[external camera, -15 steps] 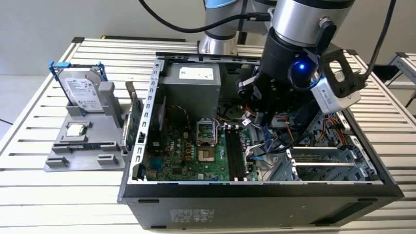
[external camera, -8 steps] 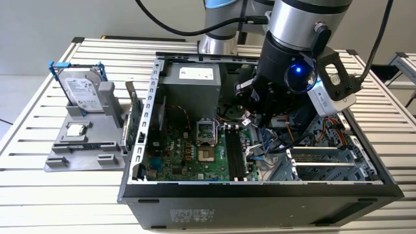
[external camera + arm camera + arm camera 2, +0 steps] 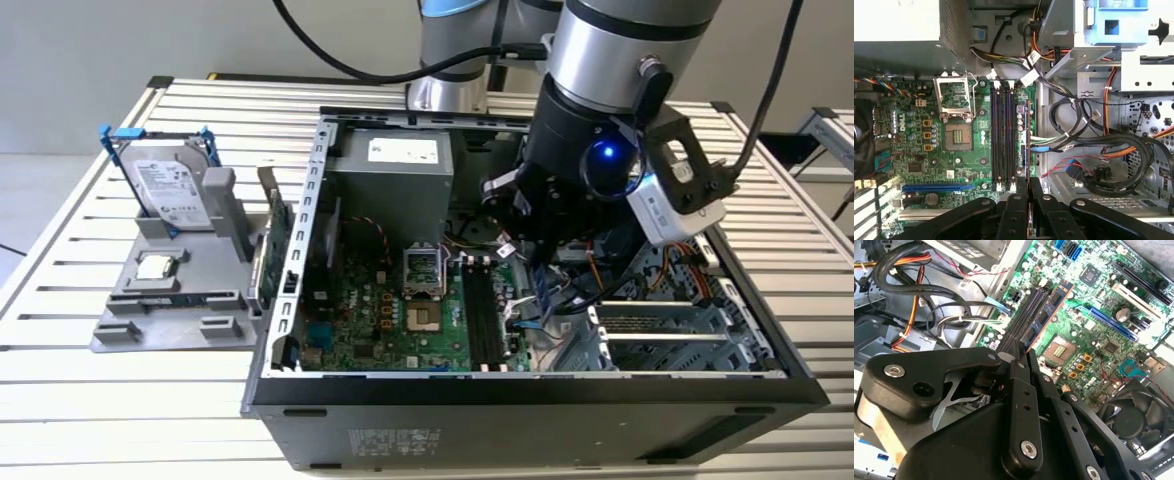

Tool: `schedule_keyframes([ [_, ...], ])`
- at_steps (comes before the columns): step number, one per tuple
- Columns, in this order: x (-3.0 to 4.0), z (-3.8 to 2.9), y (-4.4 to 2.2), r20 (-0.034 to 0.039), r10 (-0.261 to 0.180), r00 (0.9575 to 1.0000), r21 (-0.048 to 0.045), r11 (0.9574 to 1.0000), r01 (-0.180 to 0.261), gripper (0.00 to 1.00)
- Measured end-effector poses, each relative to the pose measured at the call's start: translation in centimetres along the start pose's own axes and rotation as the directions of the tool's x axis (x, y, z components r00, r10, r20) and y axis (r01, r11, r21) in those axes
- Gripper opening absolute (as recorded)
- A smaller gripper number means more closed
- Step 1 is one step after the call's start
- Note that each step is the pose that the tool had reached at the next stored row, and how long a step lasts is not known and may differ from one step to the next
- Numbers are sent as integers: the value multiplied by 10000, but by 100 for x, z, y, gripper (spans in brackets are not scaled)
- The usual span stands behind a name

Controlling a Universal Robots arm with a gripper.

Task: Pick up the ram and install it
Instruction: 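Insert the ram into the slot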

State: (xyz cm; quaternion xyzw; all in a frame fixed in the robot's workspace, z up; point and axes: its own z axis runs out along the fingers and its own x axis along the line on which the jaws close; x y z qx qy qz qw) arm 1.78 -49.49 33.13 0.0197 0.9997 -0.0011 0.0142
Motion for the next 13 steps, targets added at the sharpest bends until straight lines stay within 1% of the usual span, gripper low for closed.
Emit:
schedule_keyframes([
  [2,1,16,1,1,-1,10000,53,10000,1,0],
  [7,5,52,3,4,-3,10000,114,9999,3,0],
  [13,17,85,5,5,-4,10000,125,9999,3,0],
])
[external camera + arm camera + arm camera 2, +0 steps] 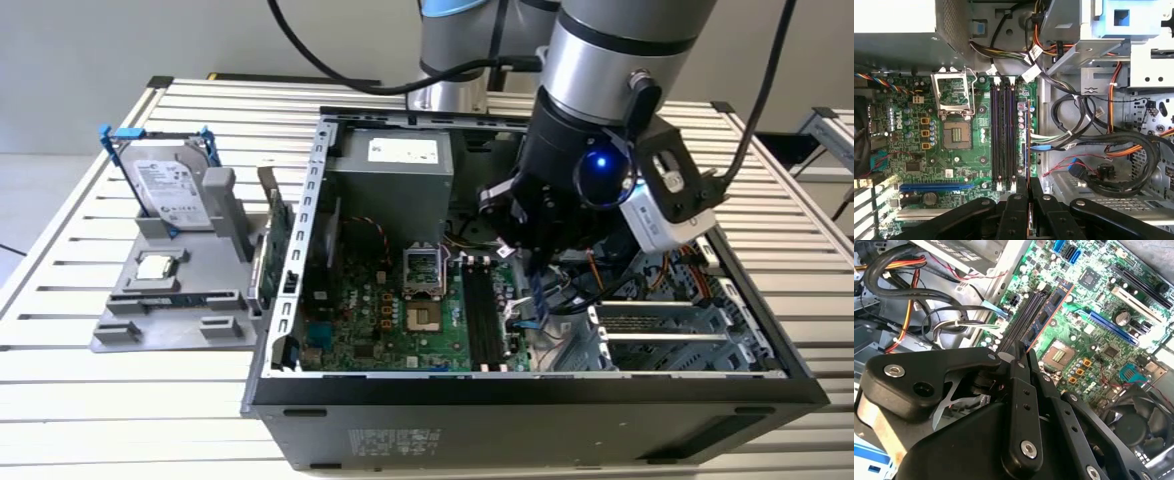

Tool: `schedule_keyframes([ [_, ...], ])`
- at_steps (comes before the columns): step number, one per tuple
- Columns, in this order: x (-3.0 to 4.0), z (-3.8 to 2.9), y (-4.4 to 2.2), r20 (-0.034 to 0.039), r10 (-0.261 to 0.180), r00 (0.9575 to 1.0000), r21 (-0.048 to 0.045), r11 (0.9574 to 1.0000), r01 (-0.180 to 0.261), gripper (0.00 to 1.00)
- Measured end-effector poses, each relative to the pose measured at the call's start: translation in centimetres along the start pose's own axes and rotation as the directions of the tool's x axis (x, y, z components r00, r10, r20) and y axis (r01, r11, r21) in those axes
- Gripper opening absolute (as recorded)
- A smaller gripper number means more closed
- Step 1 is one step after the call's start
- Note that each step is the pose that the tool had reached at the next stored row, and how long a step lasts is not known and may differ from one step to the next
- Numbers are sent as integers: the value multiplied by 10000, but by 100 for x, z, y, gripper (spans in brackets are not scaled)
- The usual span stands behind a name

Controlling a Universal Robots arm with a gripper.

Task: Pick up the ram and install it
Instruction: 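Insert the ram into the slot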

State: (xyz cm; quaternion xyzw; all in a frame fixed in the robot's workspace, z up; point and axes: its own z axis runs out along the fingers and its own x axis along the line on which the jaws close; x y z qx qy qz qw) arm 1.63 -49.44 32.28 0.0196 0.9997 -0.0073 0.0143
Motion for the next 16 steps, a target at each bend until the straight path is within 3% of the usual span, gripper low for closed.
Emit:
schedule_keyframes([
  [16,6,49,1,-1,0,10000,4,10000,0,0],
])
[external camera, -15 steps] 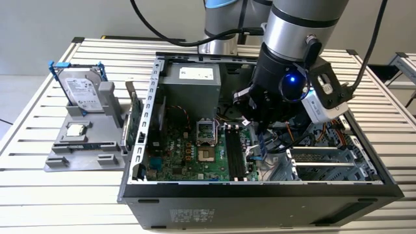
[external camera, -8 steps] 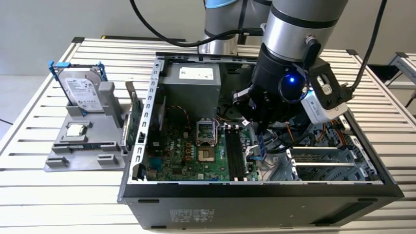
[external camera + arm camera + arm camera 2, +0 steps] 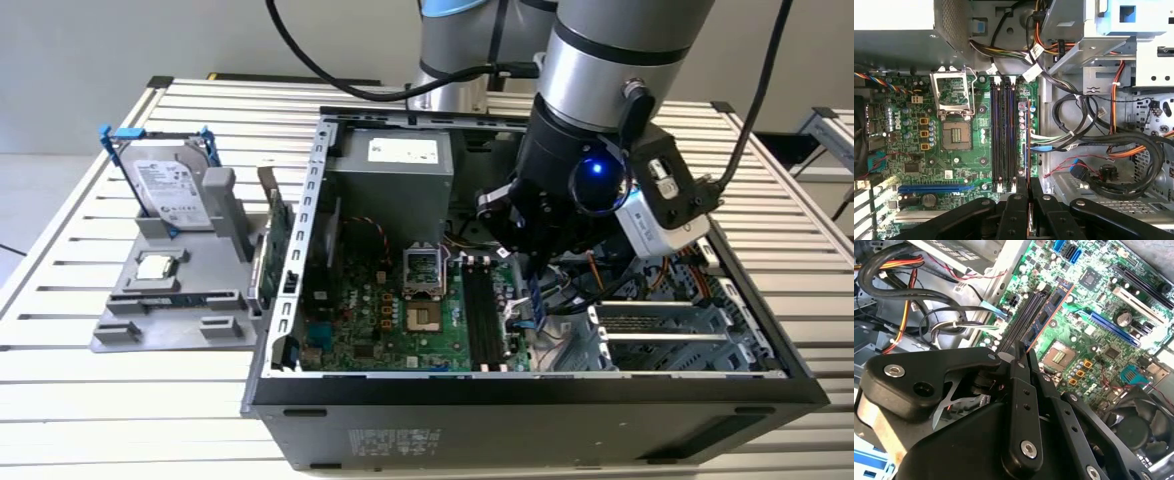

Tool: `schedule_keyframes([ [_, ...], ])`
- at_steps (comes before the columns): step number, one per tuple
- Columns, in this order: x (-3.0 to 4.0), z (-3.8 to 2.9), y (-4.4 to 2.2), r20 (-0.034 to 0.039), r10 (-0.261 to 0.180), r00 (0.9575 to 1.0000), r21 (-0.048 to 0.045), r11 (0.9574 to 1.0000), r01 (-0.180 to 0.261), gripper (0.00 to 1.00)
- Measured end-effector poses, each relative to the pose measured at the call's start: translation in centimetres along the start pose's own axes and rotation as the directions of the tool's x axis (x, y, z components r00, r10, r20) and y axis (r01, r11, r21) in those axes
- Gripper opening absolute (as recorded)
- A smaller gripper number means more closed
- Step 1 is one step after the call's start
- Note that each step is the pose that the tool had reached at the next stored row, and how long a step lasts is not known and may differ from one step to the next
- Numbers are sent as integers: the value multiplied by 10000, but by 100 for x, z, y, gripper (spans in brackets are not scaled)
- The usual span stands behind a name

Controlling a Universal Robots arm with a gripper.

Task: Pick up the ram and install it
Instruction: 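Insert the ram into the slot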

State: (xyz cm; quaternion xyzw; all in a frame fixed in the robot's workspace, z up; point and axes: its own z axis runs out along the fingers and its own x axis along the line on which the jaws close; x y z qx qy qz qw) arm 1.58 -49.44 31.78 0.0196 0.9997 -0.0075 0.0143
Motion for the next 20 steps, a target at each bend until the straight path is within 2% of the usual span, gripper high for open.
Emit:
schedule_keyframes([
  [13,21,62,12,0,0,10000,-1,10000,0,0],
  [20,28,128,19,2,-138,9999,-5,9999,138,0],
])
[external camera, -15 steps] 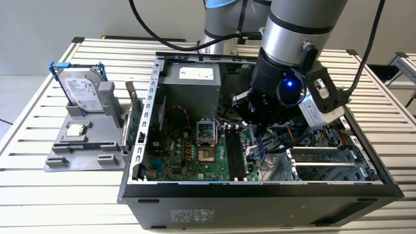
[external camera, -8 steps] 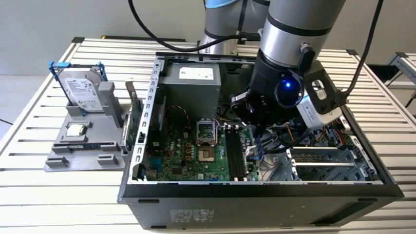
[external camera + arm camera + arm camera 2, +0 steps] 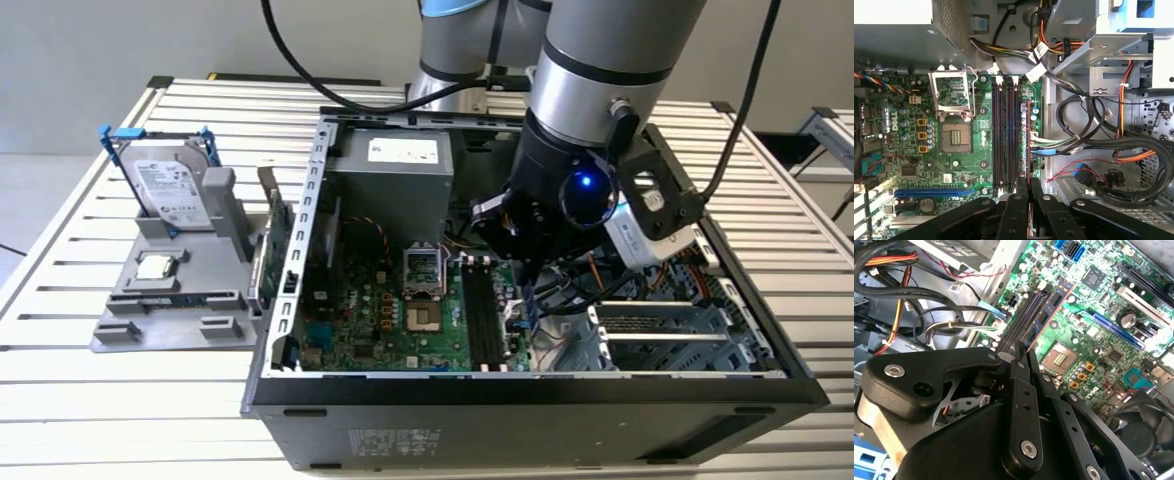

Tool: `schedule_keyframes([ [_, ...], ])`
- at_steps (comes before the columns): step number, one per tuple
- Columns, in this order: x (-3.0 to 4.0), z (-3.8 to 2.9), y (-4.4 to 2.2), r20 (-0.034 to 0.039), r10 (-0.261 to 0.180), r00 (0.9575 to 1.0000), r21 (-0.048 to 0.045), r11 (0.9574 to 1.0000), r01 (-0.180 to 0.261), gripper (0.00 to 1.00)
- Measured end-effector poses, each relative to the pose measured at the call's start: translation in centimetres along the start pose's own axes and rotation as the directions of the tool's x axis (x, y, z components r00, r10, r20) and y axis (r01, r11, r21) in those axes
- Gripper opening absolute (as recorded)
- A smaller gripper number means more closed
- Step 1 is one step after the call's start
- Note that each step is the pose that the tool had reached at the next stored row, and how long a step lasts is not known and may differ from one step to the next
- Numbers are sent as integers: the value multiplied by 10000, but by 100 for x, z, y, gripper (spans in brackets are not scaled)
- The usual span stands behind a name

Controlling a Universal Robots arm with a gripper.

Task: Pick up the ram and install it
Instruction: 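Insert the ram into the slot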

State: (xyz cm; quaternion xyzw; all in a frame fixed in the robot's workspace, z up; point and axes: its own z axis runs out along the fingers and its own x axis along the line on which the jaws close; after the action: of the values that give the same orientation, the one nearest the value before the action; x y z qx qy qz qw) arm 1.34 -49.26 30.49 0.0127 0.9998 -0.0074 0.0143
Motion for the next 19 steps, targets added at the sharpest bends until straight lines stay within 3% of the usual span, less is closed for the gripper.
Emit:
schedule_keyframes([
  [7,12,34,6,1,-69,10000,-3,10000,69,0],
  [19,27,147,32,2,-86,10000,-3,10000,86,0],
])
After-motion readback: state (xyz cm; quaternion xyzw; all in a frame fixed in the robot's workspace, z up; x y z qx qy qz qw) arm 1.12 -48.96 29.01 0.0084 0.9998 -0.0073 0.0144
